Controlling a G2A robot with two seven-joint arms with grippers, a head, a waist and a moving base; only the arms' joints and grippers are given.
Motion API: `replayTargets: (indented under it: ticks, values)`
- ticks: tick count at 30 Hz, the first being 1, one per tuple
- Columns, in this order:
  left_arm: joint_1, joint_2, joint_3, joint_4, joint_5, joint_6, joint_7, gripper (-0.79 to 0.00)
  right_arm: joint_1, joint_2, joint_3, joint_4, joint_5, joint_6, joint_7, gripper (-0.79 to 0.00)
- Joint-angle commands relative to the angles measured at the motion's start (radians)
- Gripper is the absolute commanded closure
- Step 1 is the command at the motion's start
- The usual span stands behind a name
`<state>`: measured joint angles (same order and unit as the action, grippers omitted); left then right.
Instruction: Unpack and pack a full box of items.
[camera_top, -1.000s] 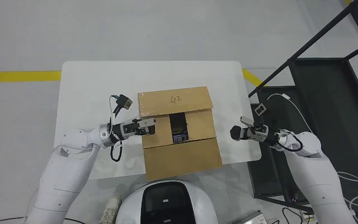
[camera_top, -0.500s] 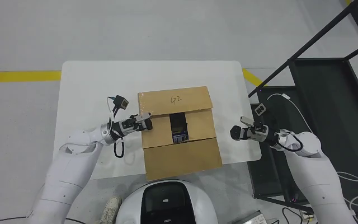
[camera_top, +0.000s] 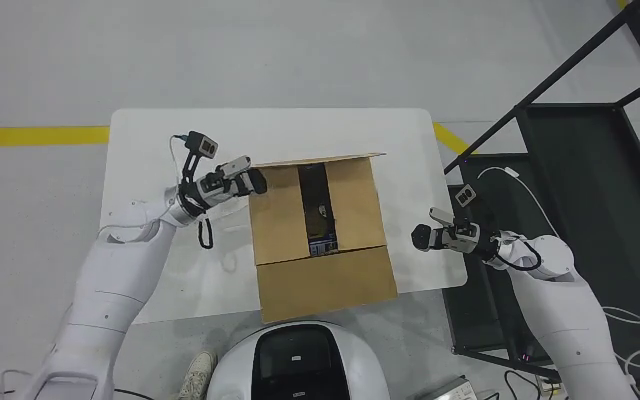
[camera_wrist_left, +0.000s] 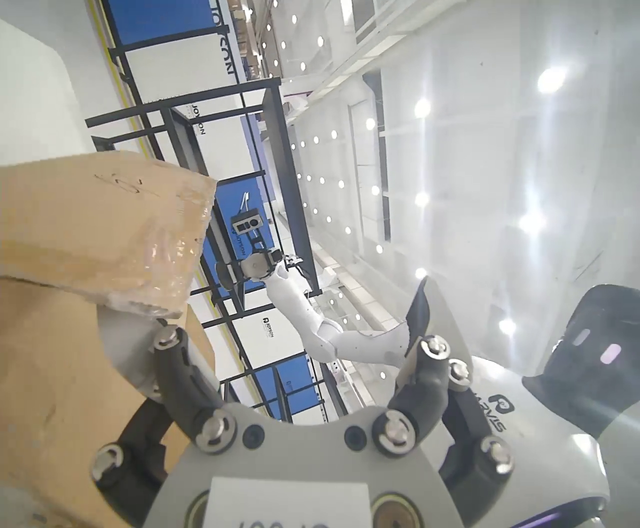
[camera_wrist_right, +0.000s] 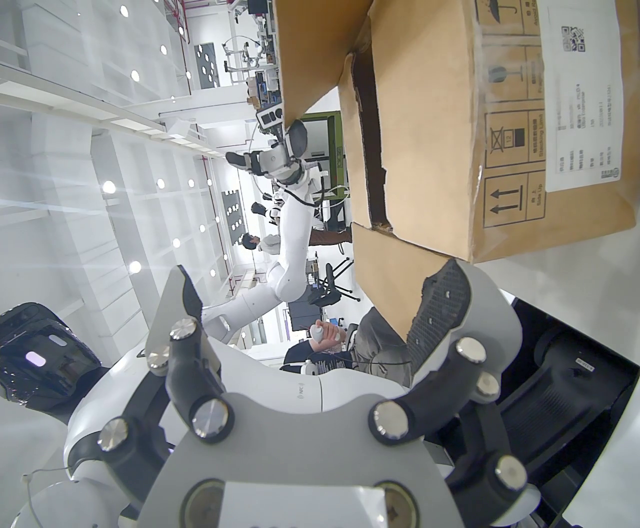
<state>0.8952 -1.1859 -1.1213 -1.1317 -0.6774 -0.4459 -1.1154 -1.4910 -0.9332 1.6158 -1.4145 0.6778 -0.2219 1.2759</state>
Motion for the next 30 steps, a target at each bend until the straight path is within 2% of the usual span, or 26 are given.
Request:
replayTargets:
  ticks: [1,10,15,18,22,30]
  values:
    - [-0.050,-0.012,0.017,0.056,-0.029,-0.002,0.003,-0.785,0.000,0.000,0.000,0.000,0.000,0.000,0.000,-0.785]
    - [-0.241,-0.069,0.090,0.318,-0.094,-0.015,0.036,-0.785,0.000,0.000,0.000,0.000,0.000,0.000,0.000,-0.785]
    - [-0.329,-0.109,0.131,0.469,-0.166,0.017,-0.030,-0.785,0.000,0.000,0.000,0.000,0.000,0.000,0.000,-0.785]
    - [-0.383,-0.129,0.169,0.565,-0.104,0.007,0.006,-0.785,0.000,0.000,0.000,0.000,0.000,0.000,0.000,-0.785]
    - [-0.442,-0.155,0.228,0.668,0.036,0.004,0.120,-0.785,0.000,0.000,0.000,0.000,0.000,0.000,0.000,-0.785]
    - [-0.498,-0.188,0.277,0.770,0.155,-0.006,0.184,-0.785,0.000,0.000,0.000,0.000,0.000,0.000,0.000,-0.785]
